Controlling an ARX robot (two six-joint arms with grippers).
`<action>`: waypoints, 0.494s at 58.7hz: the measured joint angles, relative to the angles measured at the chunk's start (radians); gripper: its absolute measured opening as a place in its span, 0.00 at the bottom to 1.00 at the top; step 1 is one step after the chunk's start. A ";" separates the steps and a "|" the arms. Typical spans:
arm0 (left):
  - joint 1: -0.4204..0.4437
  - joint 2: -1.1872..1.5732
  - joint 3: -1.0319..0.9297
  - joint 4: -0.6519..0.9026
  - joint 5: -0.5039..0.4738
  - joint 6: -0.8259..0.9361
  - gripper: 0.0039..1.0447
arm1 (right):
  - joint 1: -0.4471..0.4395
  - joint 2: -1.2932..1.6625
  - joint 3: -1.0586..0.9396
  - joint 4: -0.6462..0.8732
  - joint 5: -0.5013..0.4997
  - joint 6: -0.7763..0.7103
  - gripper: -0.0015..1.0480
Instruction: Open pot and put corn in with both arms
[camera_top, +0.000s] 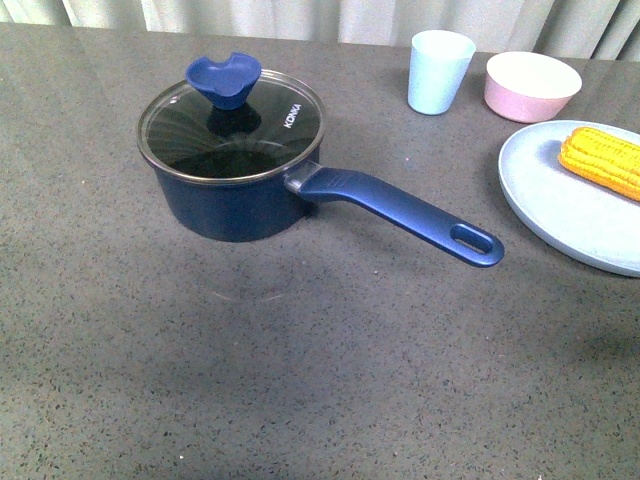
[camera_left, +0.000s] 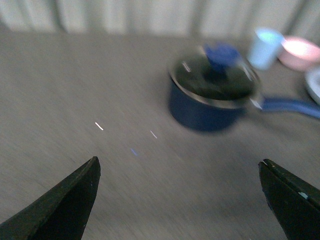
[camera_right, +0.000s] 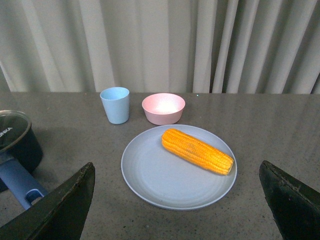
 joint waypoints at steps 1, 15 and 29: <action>-0.004 0.049 0.007 0.034 0.008 -0.003 0.92 | 0.000 0.000 0.000 0.000 0.000 0.000 0.91; -0.114 0.667 0.146 0.559 -0.093 -0.084 0.92 | 0.000 0.000 0.000 0.000 0.002 0.000 0.91; -0.209 0.945 0.267 0.723 -0.115 -0.124 0.92 | 0.000 0.000 0.000 0.000 0.002 0.000 0.91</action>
